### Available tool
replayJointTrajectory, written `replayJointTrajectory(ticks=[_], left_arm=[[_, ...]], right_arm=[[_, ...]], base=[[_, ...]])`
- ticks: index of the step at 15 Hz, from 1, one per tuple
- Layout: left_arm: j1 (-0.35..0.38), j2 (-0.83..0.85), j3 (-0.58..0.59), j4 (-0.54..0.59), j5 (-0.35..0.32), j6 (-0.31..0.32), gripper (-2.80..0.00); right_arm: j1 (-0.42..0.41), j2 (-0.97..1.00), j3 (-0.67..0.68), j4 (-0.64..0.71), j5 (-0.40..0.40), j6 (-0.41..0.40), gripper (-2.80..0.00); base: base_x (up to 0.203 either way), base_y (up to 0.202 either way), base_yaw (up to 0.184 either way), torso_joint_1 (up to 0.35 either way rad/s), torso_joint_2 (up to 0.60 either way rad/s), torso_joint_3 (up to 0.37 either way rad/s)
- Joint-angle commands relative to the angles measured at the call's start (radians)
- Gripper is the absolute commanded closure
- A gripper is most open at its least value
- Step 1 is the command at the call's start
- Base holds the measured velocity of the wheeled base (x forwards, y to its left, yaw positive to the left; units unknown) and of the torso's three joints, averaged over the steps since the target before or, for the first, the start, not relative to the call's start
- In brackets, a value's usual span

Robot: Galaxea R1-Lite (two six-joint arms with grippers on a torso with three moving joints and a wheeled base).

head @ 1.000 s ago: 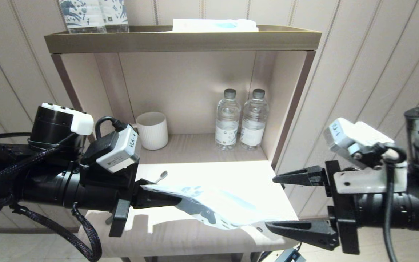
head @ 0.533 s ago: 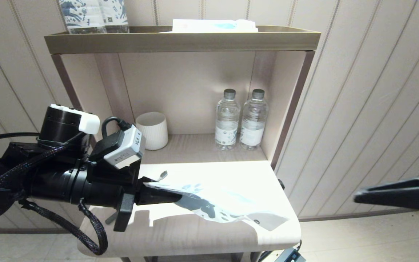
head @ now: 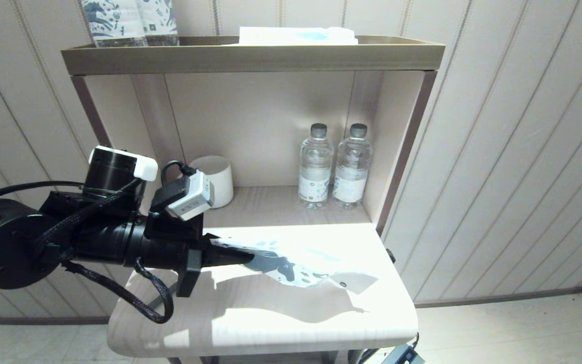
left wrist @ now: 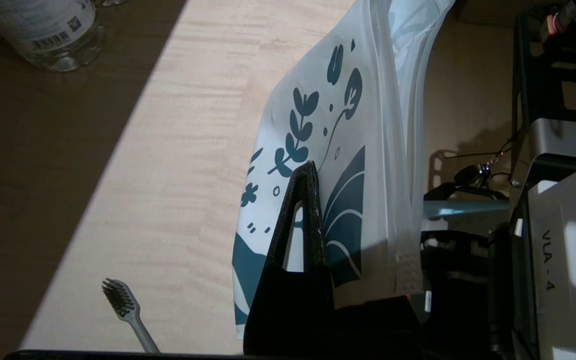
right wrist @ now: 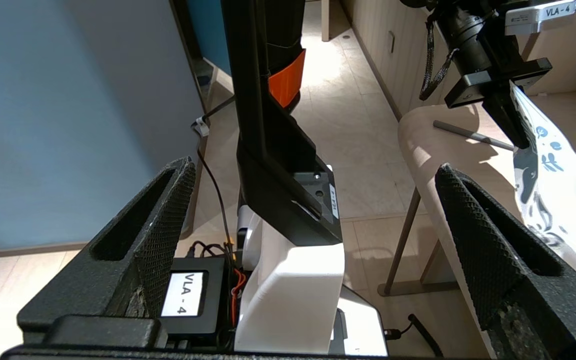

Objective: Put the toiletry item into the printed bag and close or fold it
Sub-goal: Hand it to the other hand

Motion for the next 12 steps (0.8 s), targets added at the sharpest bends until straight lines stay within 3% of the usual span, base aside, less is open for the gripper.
replayJointTrajectory(ticks=[1,12], left_arm=[[0.007,0.012,-0.004,-0.001,-0.009,0.003,0.00],[0.019,0.013,-0.013,-0.001,-0.010,-0.003,0.00]], right_arm=[[0.002,0.019,-0.010,0.001,0.004,-0.001,-2.80],[0.001,0.071,-0.021,-0.004,0.027,-0.005,-2.80]], base=[[0.000,0.000,0.000,0.000,0.00,0.000],[0.000,0.000,0.000,0.000,0.00,0.000]])
